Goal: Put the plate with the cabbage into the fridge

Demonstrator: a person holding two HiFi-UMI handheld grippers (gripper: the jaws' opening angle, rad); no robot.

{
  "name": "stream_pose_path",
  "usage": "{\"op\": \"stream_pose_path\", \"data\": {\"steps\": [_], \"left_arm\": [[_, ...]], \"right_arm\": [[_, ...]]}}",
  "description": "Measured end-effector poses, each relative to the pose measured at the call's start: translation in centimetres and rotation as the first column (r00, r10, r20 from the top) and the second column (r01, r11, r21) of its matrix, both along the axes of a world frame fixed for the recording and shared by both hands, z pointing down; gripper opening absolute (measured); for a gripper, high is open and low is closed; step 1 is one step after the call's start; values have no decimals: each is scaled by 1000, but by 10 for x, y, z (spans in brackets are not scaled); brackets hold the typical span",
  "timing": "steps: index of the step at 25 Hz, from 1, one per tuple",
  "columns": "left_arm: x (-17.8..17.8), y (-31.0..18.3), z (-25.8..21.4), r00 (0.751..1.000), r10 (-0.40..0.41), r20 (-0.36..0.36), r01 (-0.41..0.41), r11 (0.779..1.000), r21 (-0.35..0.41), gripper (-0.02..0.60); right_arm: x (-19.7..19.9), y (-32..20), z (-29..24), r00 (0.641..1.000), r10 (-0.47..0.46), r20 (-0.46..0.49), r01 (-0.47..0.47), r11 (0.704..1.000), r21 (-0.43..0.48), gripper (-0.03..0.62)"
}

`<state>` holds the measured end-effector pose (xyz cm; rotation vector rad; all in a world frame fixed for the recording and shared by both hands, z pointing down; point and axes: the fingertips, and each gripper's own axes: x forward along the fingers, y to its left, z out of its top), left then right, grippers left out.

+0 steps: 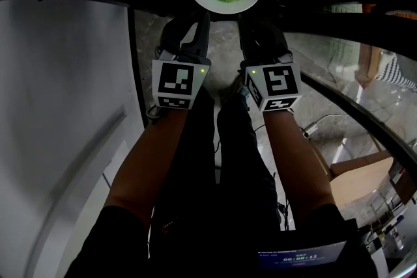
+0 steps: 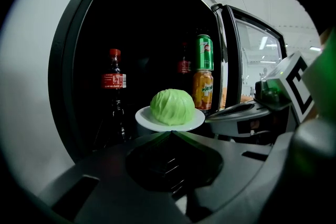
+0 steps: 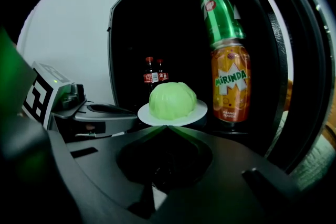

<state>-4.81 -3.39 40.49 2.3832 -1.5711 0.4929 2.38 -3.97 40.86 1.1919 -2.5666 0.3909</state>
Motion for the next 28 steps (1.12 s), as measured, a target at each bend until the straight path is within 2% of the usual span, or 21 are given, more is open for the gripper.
{"op": "stream_pose_path", "data": {"steps": [18,28], "left_arm": [[-3,-19,0,999,-42,-27,41,998,-39,5],[-3,-16,-1,999,-33,-33,31,998,-61,5]], "right_arm": [[-4,-24,1,997,65,37,-64,998,-24,6],[-5,-24,1,997,71,11,-70,996,-59,6]]}}
